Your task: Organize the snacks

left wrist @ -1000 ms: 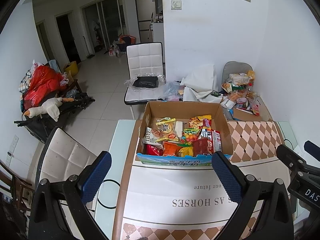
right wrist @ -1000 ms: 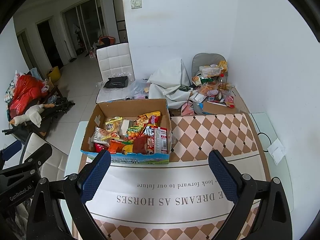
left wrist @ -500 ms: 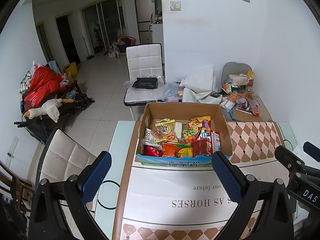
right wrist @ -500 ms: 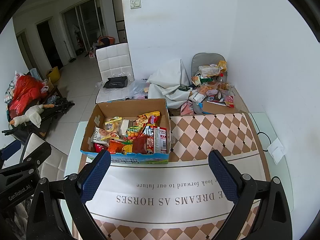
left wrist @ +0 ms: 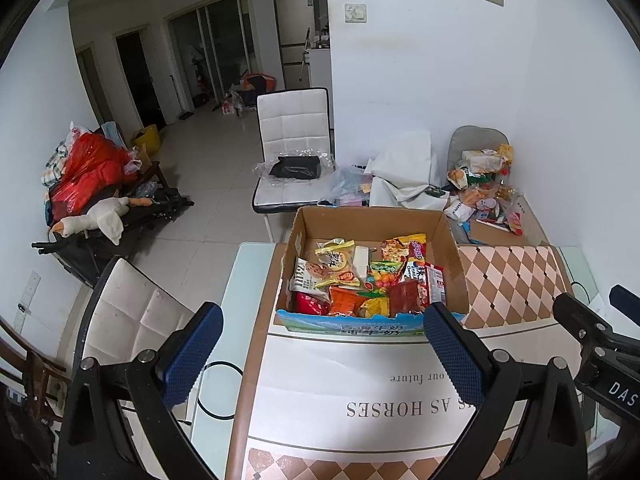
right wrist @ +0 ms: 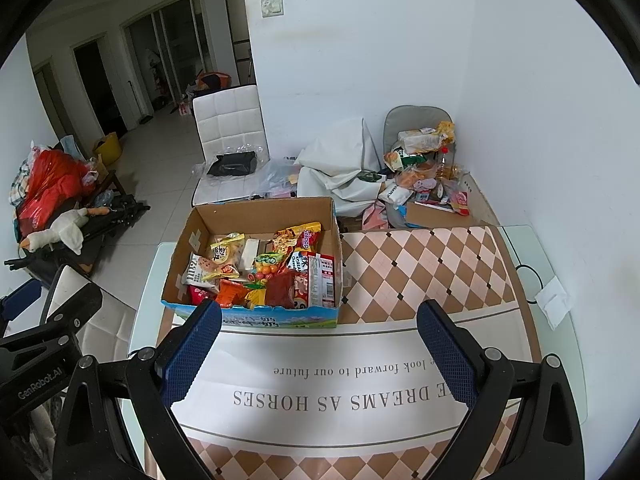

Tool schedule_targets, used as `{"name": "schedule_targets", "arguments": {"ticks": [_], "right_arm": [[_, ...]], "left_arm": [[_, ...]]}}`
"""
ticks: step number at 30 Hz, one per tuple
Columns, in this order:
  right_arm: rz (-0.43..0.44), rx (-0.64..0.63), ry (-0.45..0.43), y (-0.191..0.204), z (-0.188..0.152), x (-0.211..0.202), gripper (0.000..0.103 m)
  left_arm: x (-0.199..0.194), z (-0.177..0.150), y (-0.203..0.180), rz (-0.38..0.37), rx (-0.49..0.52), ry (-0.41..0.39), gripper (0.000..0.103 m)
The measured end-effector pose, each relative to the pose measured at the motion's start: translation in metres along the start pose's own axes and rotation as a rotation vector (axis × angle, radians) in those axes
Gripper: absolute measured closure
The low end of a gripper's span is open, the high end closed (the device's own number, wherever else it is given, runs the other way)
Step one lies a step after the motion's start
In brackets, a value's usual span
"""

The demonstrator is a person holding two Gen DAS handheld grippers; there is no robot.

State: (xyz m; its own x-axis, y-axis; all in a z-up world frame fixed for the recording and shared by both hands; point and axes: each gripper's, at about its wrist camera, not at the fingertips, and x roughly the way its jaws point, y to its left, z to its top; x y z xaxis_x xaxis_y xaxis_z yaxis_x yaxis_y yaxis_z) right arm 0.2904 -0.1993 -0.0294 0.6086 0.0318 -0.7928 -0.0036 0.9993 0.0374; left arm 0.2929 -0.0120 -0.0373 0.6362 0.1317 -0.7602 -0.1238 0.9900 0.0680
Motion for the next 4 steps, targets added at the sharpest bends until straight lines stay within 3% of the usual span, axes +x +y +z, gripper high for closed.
{"name": "schedule_targets", "arguments": {"ticks": [4], "right_arm": [[0.001,0.003,0.000,-0.0008,0.0008,0.0003,0.003]], "left_arm": [[0.0001,0.0011,0.0016,0.000,-0.006,-0.007,0.000]]}}
